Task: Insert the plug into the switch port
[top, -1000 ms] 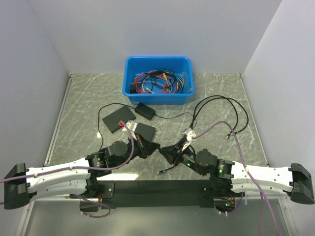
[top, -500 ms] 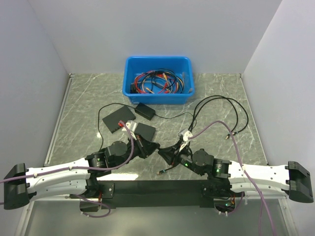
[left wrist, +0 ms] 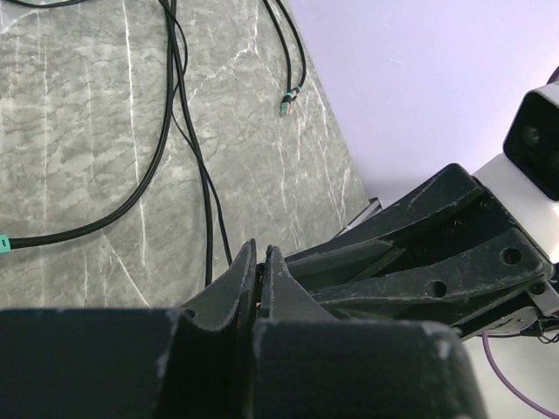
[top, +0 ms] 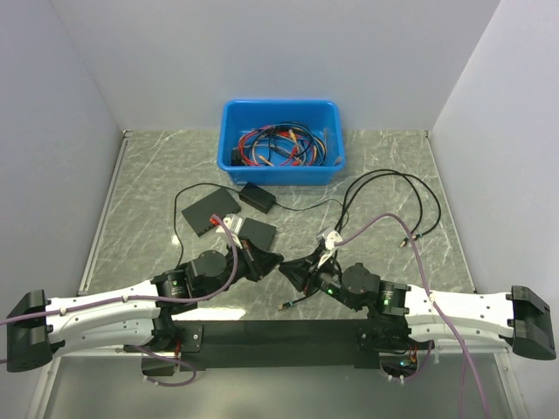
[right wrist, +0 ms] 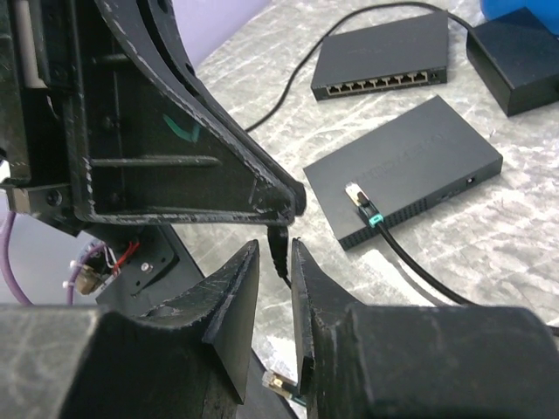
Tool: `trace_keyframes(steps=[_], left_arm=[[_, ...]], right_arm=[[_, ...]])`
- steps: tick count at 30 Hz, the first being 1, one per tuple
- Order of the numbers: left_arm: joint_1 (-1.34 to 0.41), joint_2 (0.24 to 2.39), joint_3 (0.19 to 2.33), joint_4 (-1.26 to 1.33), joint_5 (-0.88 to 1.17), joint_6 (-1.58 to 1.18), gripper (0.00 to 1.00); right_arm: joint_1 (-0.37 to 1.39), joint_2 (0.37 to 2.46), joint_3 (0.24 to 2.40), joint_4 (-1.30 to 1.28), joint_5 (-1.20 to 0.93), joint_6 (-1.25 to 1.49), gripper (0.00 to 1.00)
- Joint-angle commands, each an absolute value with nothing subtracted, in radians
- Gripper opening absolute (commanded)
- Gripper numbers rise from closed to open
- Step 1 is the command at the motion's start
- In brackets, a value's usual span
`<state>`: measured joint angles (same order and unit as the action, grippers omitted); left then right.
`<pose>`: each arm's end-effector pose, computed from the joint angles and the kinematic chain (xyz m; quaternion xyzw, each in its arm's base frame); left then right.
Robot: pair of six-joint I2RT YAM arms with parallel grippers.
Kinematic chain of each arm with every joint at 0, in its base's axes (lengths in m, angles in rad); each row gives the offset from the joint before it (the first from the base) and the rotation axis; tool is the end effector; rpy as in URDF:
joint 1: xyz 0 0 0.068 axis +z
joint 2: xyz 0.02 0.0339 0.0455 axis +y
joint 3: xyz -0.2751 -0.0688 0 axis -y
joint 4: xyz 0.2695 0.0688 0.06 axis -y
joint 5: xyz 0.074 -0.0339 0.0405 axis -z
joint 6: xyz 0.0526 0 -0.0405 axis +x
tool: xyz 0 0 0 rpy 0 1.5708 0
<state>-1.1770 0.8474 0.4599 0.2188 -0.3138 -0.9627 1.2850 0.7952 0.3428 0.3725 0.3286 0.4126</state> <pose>0.1042 -0.2083 0.2526 -0.0195 0.7612 -0.5015 0.4107 0.0781 0.2057 0.2362 -0.2057 0.7039 0.4228 0.5324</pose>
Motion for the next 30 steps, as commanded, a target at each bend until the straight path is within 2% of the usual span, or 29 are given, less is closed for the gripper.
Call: trace_keyframes(steps=[1,4,14,20,24,28,30], left_arm=[[-1.183,0.833,0.472,0.236,-0.330,-0.962,0.01],[-1.183,0.834,0.469,0.239,-0.328,-0.965,0.01],[-1.183,0.830,0.463,0.250,-0.331,-0.966,0.01],[-1.183,0.828,0.457,0.252,-0.336,-0.973,0.01],[-1.183,0.822,0.456,0.250,-0.341,-0.976,0.01],[-1.183,0.821,0.472,0.197,-0.362,-0.963,0.01],[-1.183,0.818,0.491,0.152,-0.385,-0.950,0.09]], right_arm=[[1.284,0.811,0.393,0.442,0.339,0.402,0.27],[1.284,0.824,0.396,0.446,0.333,0.406,0.23],[1.285,0.833,0.387,0.456,0.330,0.411,0.22],[1.284,0.822,0.377,0.454,0.337,0.416,0.13],[1.284,0.825,0.376,0.451,0.337,0.419,0.00],[1.284,0.824,0.377,0.433,0.357,0.422,0.00],[1.282,0.827,0.393,0.385,0.394,0.414,0.00]])
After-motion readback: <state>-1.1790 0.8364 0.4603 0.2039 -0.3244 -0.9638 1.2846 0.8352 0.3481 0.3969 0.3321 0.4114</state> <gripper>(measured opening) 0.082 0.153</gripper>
